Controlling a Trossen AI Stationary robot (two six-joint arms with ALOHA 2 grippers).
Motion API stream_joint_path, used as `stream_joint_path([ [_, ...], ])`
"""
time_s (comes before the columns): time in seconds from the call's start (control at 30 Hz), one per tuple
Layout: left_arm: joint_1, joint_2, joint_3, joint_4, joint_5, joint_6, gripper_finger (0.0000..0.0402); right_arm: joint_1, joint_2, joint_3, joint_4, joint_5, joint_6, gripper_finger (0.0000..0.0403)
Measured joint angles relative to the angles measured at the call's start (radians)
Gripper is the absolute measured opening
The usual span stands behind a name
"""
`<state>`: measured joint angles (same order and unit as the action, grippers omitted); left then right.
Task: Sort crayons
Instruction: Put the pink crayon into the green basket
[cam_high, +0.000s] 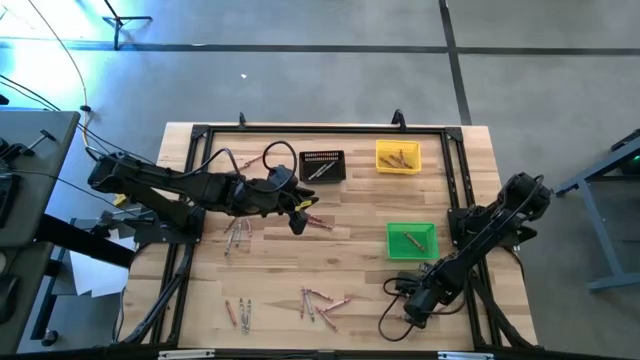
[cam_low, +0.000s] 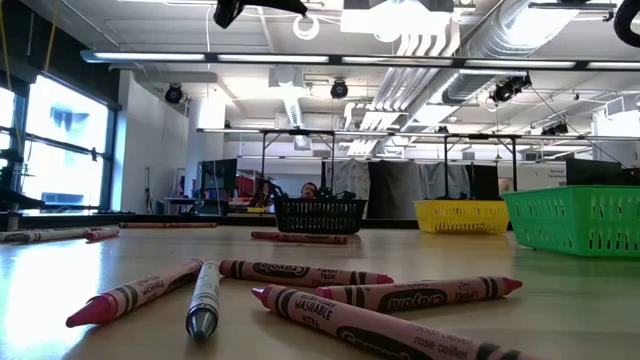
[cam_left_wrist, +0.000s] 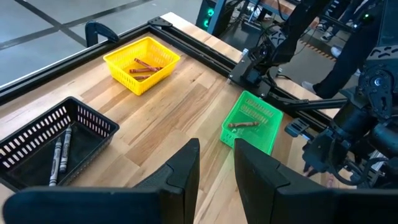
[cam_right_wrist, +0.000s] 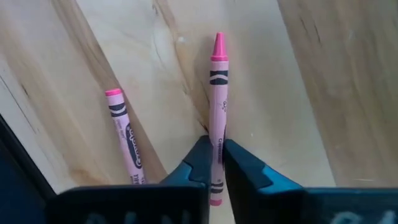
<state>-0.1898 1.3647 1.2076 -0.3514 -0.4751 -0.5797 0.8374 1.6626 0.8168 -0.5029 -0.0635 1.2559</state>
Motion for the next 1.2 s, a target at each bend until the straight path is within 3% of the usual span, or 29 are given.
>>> stream_joint_path([
  [0.33,0.001,0.000,0.000,-0.004,-0.006,0.015,0.0085,0.002,-0.134,0.092,-0.112,0.016,-0.045,0.0009],
  [0.47,0.018,0.000,0.000,-0.003,-0.006,0.015,0.0085,0.001,-0.232,0.184,-0.264,0.129,-0.064,0.0005],
  [0.63,0.063,0.000,0.000,-0.002,-0.007,0.030,0.0085,-0.014,-0.320,0.285,-0.582,0.344,-0.050,0.0006],
  [0.73,0.102,0.000,0.000,-0.001,-0.007,0.061,0.0085,-0.055,-0.356,0.302,-0.733,0.410,-0.029,0.0006],
  [0.87,0.163,0.000,0.000,0.010,-0.007,0.098,0.0085,-0.142,-0.373,0.253,-0.740,0.394,-0.092,0.0006],
  [1.03,0.236,0.000,0.000,0.010,-0.007,0.148,0.0085,-0.262,-0.372,0.132,-0.618,0.278,-0.271,0.0006],
  [1.2,0.302,0.000,0.000,0.010,-0.006,0.191,0.0085,-0.358,-0.373,0.065,-0.607,0.241,-0.296,0.0007],
])
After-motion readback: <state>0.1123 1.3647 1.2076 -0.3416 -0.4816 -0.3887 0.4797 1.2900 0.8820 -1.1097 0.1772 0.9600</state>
